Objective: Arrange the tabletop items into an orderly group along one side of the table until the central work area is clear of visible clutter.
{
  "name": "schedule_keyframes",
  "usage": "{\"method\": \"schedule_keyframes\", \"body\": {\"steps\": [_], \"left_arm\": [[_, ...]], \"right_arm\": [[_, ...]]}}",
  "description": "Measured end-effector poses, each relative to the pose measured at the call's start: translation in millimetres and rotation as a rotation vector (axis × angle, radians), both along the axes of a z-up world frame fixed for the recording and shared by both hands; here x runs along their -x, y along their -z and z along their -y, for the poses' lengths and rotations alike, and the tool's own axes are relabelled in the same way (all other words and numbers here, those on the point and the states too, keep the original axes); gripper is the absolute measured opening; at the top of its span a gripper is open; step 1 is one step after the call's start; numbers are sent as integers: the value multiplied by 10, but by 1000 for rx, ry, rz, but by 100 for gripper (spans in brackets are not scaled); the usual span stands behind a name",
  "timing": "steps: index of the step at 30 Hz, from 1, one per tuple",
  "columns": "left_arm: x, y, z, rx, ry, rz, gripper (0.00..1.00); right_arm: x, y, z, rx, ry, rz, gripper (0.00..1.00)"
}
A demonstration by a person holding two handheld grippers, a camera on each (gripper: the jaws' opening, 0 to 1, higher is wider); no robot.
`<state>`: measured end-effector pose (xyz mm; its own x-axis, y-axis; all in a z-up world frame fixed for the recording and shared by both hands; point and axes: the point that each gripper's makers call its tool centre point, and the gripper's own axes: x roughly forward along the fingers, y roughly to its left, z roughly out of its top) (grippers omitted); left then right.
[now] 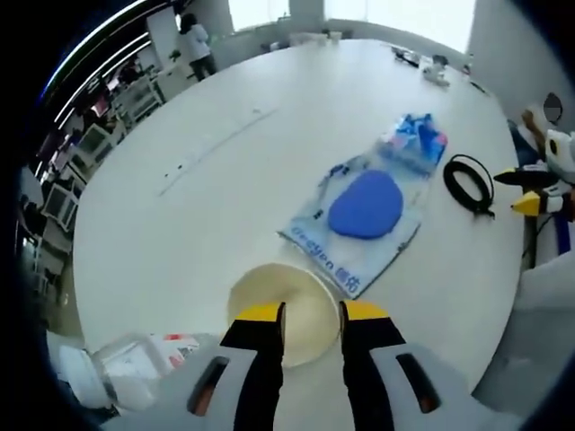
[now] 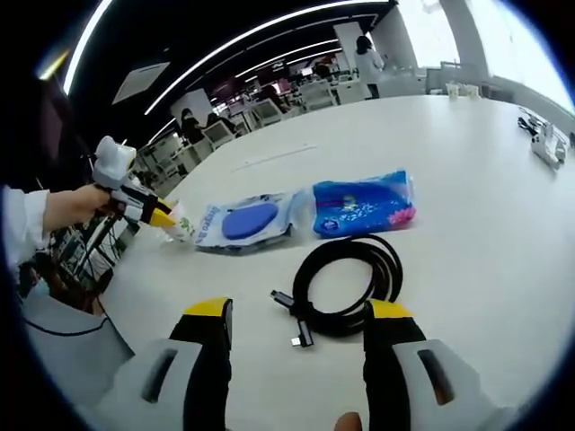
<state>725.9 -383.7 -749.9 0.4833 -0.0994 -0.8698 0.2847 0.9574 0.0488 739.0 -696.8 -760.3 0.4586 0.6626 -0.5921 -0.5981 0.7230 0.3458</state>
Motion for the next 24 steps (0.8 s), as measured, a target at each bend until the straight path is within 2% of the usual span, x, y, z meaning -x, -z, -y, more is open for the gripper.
{"method": "schedule_keyframes", "body": {"steps": [5, 8, 10, 14, 20, 24], "left_arm": [[16, -58, -14, -8, -13, 15, 20], [27, -78, 10, 11, -20, 20, 25], [45, -84, -10, 1, -26, 22, 29], [56, -126, -22, 0, -42, 44, 32], [94, -273, 41, 14, -59, 96, 39], [170, -352, 95, 21, -68, 145, 48]], "right_arm": [[29, -9, -2, 1, -5, 0, 56], [41, -3, 0, 0, -7, -2, 56], [50, 4, -1, 3, -10, -2, 56], [52, -7, -10, -1, -15, -2, 56], [42, -45, -8, -6, -19, 8, 56], [21, -80, 1, -14, -12, 13, 56]]}}
